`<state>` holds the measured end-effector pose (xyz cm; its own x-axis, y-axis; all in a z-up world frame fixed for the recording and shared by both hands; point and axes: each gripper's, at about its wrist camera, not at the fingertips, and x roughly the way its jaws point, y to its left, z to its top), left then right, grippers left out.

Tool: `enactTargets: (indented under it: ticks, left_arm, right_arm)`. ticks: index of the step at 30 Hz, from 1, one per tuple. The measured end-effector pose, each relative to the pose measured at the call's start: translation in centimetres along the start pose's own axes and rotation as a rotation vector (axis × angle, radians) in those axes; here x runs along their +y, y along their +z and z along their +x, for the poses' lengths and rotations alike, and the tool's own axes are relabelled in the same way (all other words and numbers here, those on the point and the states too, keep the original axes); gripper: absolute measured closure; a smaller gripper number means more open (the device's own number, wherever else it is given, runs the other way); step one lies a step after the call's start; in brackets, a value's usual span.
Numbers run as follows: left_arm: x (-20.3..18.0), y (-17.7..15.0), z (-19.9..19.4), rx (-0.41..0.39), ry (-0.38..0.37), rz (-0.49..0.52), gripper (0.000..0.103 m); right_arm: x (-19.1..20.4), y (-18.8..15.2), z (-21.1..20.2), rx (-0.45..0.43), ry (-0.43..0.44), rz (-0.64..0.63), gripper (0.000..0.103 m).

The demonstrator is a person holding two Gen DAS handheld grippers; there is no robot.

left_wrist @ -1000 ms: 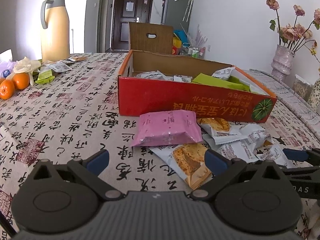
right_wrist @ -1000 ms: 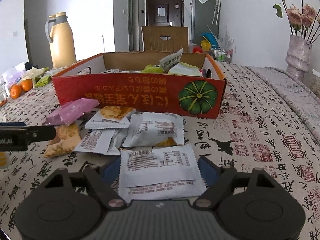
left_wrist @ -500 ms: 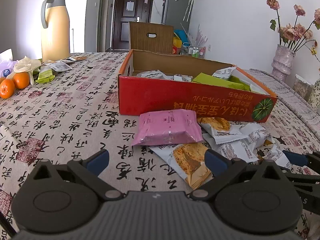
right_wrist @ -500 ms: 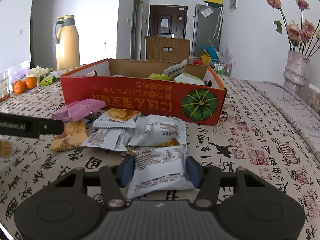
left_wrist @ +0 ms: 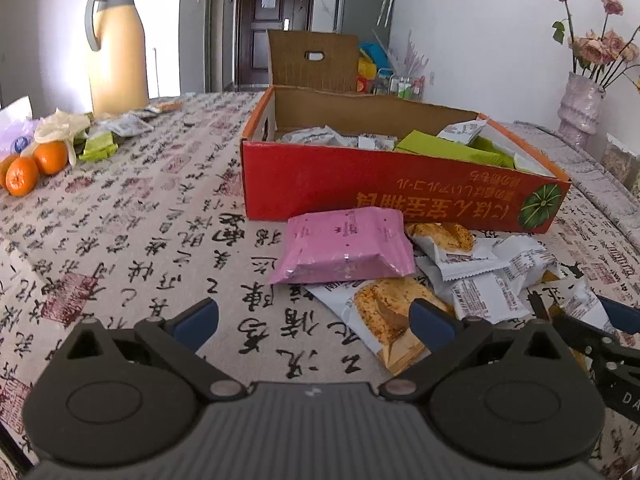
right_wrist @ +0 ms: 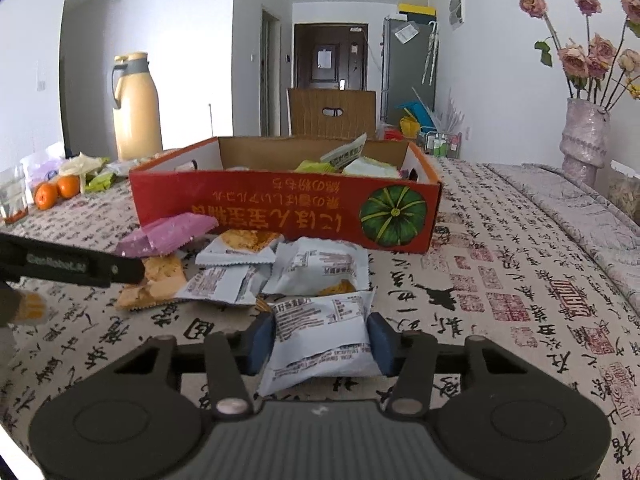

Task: Organize snacks
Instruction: 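Grasp the biscuit packet with the left gripper while the right gripper holds the sachet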

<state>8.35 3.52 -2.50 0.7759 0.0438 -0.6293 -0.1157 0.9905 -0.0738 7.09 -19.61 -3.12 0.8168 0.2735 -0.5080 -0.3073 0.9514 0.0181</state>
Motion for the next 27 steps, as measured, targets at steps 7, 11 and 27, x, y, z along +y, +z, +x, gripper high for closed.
enactTargets:
  ticks: [7,11,27]
  left_arm:
    - [-1.9,1.0,0.6,0.040,0.028,-0.007,0.000]
    - [-2.6,1.7,1.7,0.070,0.066,-0.038,0.000]
    - [-4.3,1.9,3.5,0.098,0.142,-0.027,0.018]
  right_arm:
    - [-1.3,0.2,-0.6,-0.026,-0.011,0.036,0.052]
    - [-2.1,0.2,-0.9,-0.036,-0.018,0.052,0.052]
    - [-3.9,-0.2,-0.4,-0.044,-0.003,0.103,0.052]
